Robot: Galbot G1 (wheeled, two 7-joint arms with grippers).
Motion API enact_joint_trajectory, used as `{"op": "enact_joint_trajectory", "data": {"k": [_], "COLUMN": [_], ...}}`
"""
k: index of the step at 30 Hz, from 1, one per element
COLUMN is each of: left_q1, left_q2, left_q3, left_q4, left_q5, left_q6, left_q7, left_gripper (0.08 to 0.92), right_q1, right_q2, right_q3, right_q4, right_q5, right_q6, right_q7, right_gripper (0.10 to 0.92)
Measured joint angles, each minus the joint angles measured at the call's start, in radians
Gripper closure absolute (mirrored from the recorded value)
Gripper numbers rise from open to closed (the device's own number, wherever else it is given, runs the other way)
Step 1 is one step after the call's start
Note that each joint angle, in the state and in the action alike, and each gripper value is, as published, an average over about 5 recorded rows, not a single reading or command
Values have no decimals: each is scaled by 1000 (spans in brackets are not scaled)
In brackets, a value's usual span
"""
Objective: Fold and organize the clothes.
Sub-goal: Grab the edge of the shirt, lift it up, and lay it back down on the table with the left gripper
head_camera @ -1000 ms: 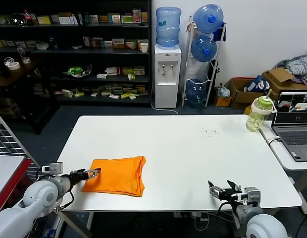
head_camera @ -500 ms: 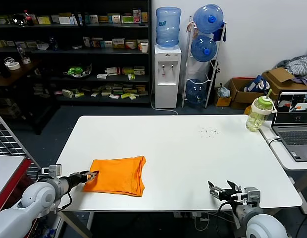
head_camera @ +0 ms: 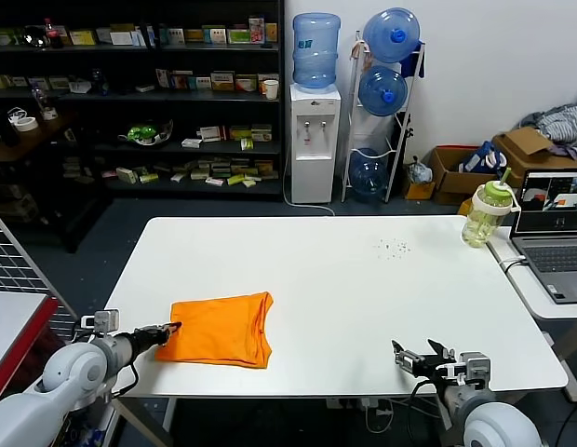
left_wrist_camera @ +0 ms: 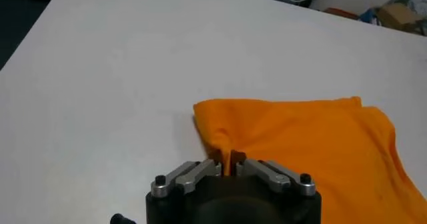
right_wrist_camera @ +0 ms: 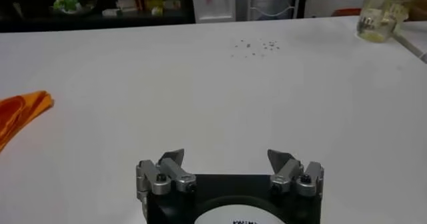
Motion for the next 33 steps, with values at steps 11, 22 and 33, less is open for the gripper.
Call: {"op": "enact_joint_trajectory", "data": {"k": [11,22,33], "left_q1": [64,105,112], "left_q2": [58,208,349], "left_q3": [-65,-139,-156], "left_q4": [-156,-113,18], "left_q5": [-19,47,130], "left_q6": [10,-18,-45], "left_q7": [-147,-162,-106], "left_gripper": [870,870,870], "right_q1": [17,32,32], "right_q2": [-11,-19,-4], "right_q3": [-5,-4,-10], "right_q4": [3,14,23], "right_q5": [-21,-41,-64], "right_q6": [21,45,50], "right_q7": [-14,-36,-40], "right_gripper": [203,203,203]}}
